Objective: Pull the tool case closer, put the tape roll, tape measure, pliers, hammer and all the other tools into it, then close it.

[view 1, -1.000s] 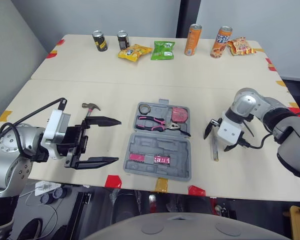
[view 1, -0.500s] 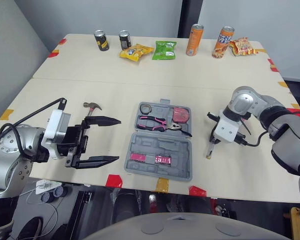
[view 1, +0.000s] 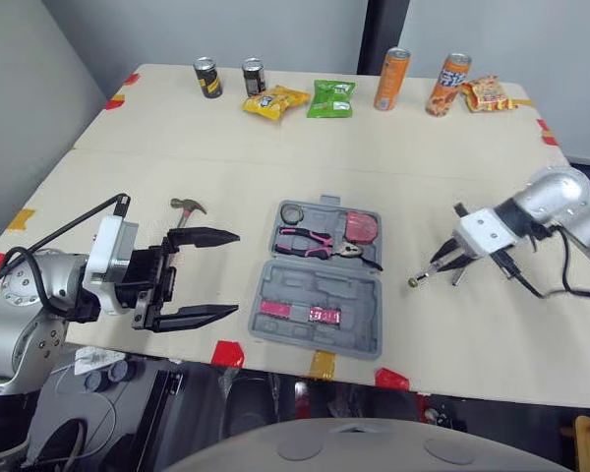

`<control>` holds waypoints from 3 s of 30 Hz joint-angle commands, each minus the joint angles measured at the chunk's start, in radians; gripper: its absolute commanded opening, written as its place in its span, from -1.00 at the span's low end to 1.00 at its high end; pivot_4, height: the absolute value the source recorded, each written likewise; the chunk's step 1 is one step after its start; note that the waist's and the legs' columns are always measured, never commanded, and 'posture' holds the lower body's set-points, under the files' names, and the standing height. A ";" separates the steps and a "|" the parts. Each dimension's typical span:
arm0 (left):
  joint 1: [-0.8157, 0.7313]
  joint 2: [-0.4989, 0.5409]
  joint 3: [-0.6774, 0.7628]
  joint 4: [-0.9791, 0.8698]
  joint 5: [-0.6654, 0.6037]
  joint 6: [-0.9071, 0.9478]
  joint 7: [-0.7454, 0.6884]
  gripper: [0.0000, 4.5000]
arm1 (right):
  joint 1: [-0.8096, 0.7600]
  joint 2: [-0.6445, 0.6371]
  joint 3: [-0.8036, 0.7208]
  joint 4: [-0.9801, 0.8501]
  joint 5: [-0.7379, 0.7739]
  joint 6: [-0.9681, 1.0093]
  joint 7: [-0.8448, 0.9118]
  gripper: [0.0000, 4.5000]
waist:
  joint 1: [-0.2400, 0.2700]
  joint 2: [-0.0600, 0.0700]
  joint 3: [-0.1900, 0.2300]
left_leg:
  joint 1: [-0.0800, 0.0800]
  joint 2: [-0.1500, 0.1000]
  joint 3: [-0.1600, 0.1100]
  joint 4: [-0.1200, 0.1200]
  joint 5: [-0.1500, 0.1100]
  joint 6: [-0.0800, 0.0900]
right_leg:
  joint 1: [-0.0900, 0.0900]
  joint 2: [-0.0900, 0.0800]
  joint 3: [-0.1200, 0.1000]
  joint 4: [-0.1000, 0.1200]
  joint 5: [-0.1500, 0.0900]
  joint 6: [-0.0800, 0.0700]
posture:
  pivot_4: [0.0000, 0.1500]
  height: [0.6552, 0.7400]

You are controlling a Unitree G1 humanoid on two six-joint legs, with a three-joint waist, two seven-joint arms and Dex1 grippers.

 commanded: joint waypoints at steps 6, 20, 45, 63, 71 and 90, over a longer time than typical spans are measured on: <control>-0.032 -0.008 -0.009 -0.021 -0.034 0.012 -0.002 1.00 | 0.479 -0.187 -0.413 -0.481 0.272 0.637 -0.423 -0.98 | 0.020 0.000 0.000 | 0.002 0.001 0.001 -0.003 0.000 -0.001 | 0.002 -0.001 0.001 -0.010 0.001 0.002 | 1.00 1.00; -0.049 -0.008 -0.011 -0.026 -0.047 0.023 -0.007 1.00 | 0.835 0.310 -0.882 -0.887 0.651 1.322 -1.330 -0.98 | 0.025 0.001 -0.005 | 0.003 0.002 0.003 -0.006 0.000 -0.001 | -0.001 -0.003 0.003 -0.010 0.001 0.001 | 1.00 1.00; -0.083 0.003 -0.009 0.015 -0.041 0.038 -0.044 1.00 | 0.722 0.772 -0.835 -0.862 0.473 1.436 -1.692 -0.76 | 0.006 0.001 -0.010 | 0.006 0.002 0.001 -0.007 0.000 -0.005 | 0.003 -0.003 0.000 -0.010 0.001 0.002 | 1.00 1.00; -0.082 0.018 0.004 0.026 -0.048 0.048 -0.060 1.00 | 0.948 0.652 -0.711 -0.871 0.115 0.954 -1.218 0.81 | -0.005 0.001 -0.011 | 0.017 0.000 0.001 -0.011 -0.001 -0.005 | 0.015 -0.006 0.000 -0.014 0.000 0.003 | 1.00 1.00; -0.090 0.017 0.005 0.034 -0.044 0.045 -0.066 1.00 | 0.924 0.731 -0.712 -0.723 0.048 0.809 -1.122 0.81 | -0.005 0.001 -0.011 | 0.017 0.000 0.001 -0.011 0.000 -0.005 | 0.015 -0.006 0.000 -0.014 0.000 0.003 | 1.00 1.00; -0.090 0.024 0.013 0.057 -0.029 0.028 -0.082 1.00 | 0.920 0.805 -0.718 -0.632 -0.073 0.680 -1.085 -0.99 | -0.019 0.000 -0.013 | 0.018 0.000 0.000 -0.011 0.000 -0.004 | 0.016 -0.006 -0.001 -0.014 0.000 0.002 | 1.00 1.00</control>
